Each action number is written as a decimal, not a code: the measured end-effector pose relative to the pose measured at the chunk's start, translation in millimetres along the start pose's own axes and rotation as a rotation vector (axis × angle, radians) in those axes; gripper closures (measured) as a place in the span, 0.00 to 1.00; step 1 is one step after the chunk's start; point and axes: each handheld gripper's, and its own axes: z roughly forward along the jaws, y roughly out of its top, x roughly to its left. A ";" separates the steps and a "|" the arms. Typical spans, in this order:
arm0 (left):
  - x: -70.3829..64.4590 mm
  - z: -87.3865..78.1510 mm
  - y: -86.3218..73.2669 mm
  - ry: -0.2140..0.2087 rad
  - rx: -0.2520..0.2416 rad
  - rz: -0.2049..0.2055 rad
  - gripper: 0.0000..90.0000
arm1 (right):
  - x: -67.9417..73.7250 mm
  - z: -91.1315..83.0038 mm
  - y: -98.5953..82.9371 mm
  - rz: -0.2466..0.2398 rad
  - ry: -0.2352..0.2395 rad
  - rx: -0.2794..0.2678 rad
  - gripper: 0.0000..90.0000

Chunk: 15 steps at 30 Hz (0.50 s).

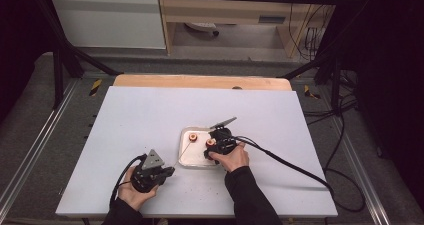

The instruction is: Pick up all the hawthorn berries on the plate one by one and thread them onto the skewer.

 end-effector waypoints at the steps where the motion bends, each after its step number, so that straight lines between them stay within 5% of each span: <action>1: 0.0 -0.1 0.0 0.000 0.000 0.000 0.98 | -0.1 0.3 -0.1 0.002 0.000 0.001 0.66; 7: -0.4 -0.6 0.3 0.001 -0.004 0.000 0.98 | 0.2 -1.1 -0.2 0.015 0.019 -0.003 0.66; 15: -2.4 -1.6 1.1 0.005 -0.020 -0.004 0.98 | -6.7 -22.3 -5.3 0.022 0.084 -0.110 0.66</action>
